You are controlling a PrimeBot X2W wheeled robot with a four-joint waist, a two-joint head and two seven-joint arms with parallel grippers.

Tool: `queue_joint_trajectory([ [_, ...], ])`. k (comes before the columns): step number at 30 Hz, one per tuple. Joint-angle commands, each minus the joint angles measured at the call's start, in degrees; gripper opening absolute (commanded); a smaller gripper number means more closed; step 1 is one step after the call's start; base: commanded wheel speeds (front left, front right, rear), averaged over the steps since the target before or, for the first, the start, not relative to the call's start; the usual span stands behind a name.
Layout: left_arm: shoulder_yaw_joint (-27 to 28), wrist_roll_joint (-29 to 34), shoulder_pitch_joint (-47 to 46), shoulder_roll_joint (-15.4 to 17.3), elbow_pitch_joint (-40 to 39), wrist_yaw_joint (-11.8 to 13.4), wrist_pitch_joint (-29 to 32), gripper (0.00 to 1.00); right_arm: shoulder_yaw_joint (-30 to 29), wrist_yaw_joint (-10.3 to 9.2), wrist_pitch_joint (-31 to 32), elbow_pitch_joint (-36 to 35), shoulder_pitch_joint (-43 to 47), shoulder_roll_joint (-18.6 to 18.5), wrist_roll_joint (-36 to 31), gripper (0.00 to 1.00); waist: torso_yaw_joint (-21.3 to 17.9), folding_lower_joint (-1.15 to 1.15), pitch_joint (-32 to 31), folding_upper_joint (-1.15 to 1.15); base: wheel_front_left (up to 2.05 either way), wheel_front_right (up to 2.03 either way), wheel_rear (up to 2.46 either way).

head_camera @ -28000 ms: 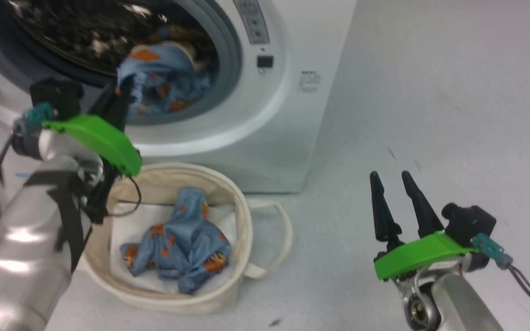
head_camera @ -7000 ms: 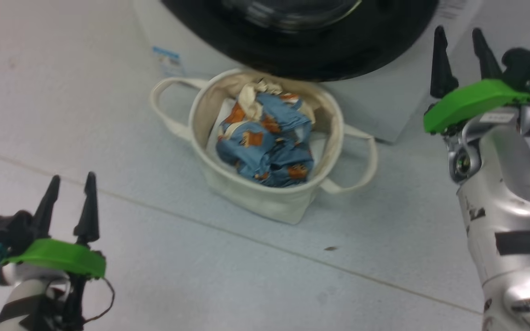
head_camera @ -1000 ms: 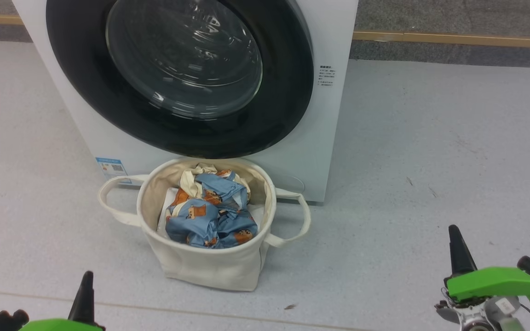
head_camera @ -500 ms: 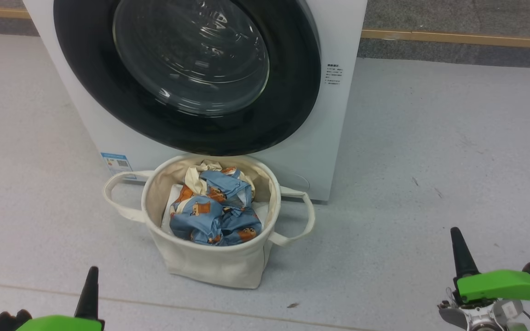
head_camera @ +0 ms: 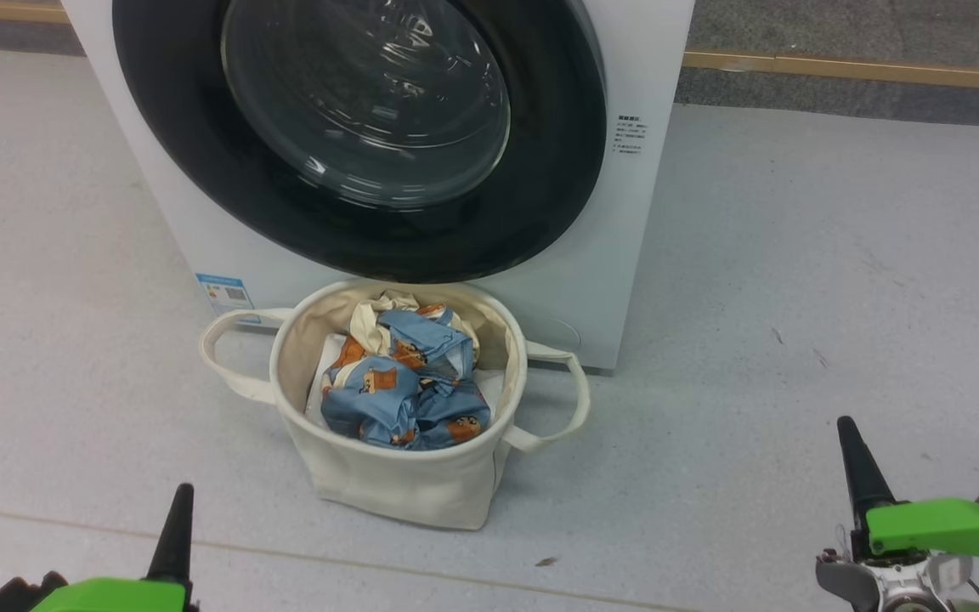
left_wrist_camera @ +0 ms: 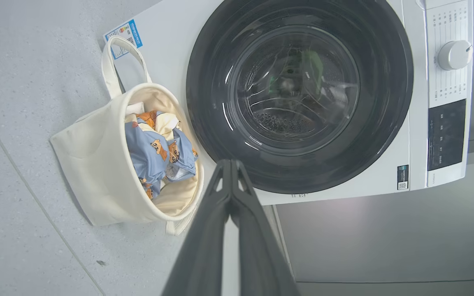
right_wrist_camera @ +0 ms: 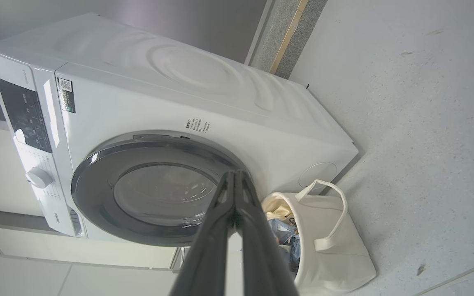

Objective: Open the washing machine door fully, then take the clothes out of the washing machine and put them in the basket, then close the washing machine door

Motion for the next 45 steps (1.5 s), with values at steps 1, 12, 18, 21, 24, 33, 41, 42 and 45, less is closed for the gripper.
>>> queue_joint_trajectory([
  [1,2.22,-1.51,-1.76,0.16,-2.50,-0.32,0.60,0.00,0.66,0.00,0.69,-2.45,-0.50,-0.32,2.11,0.00,0.14,0.00,0.06,0.00,0.00,0.00,0.00],
  [12,3.24,-6.58,-1.62,-1.47,-4.00,-0.36,2.42,0.00,0.15,0.00,2.54,-3.68,0.16,-0.31,8.95,0.00,0.91,0.00,0.38,0.00,0.00,0.00,0.00],
  [18,3.80,-9.35,-1.54,-2.36,-4.83,-0.38,3.41,0.00,-0.13,0.00,3.56,-4.36,0.53,-0.31,12.70,0.00,1.33,0.00,0.56,0.00,0.00,0.00,0.00],
  [21,4.07,-10.74,-1.50,-2.80,-5.24,-0.39,3.90,0.00,-0.27,0.00,4.07,-4.70,0.71,-0.31,14.57,0.00,1.54,0.00,0.65,0.00,0.00,0.00,0.00],
  [24,4.35,-12.12,-1.46,-3.25,-5.65,-0.40,4.40,0.00,-0.41,0.00,4.57,-5.04,0.89,-0.30,16.44,0.00,1.75,0.00,0.73,0.00,0.00,0.00,0.00],
  [33,4.97,-15.17,-1.38,-4.22,-6.55,-0.42,5.49,0.00,-0.71,0.00,5.69,-5.78,1.29,-0.30,20.55,0.00,2.22,0.00,0.93,0.00,0.00,0.00,0.00],
  [41,4.96,-15.17,-1.38,-4.23,-6.55,-0.42,5.49,0.00,-0.71,0.00,5.69,-5.78,1.29,-0.30,20.55,0.00,2.22,0.00,0.93,0.00,0.00,0.00,0.00],
  [42,4.96,-15.17,-1.38,-4.23,-6.55,-0.42,5.49,0.00,-0.71,0.00,5.69,-5.78,1.29,-0.30,20.55,0.00,2.22,0.00,0.93,0.00,0.00,0.00,0.00],
  [45,4.96,-15.18,-1.38,-4.23,-6.55,-0.42,5.49,0.00,-0.71,0.00,5.69,-5.78,1.29,-0.30,20.55,0.00,2.22,0.00,0.93,0.00,0.00,0.00,0.00],
])
